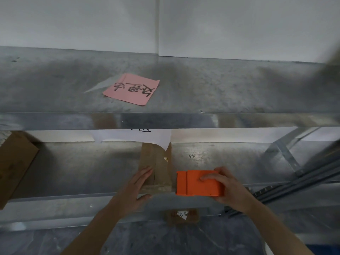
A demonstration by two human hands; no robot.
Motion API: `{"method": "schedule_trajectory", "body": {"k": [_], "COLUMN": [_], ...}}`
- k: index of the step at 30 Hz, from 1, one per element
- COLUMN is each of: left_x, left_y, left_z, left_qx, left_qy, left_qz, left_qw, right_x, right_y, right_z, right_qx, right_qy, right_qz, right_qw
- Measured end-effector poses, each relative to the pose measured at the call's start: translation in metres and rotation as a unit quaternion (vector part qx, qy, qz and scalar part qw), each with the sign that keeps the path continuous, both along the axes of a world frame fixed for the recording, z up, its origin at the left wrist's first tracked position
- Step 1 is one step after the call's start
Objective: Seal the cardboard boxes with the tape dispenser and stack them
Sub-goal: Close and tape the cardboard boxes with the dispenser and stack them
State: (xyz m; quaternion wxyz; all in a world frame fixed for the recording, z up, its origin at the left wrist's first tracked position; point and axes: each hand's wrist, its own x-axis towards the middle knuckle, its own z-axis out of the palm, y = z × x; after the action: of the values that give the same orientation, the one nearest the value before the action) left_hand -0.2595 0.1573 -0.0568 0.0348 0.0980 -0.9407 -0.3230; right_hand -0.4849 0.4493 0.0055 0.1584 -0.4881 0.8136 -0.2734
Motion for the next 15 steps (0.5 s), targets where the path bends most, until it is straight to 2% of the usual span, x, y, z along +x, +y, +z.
{"method": "schedule_trajectory", "body": {"k": [6, 15], "left_x": [-0.003, -0.019], "left_y": [0.003, 0.006], "left_z": [-0.001, -0.002], "left_qx": [0.018, 0.029], "left_qy": [-0.004, 0.013], "left_qz": [0.007, 0.028], "left_qw": [1.0, 0.999], "right_x": [-0.013, -0.04], "right_y": [0.025, 0.014], "right_z": [0.006, 0.015], "right_qx": [0.032, 0.081], "right_qy": [0.02, 0.057], "right_qz": [0.012, 0.028], "right_qw": [0.999, 0.995]}}
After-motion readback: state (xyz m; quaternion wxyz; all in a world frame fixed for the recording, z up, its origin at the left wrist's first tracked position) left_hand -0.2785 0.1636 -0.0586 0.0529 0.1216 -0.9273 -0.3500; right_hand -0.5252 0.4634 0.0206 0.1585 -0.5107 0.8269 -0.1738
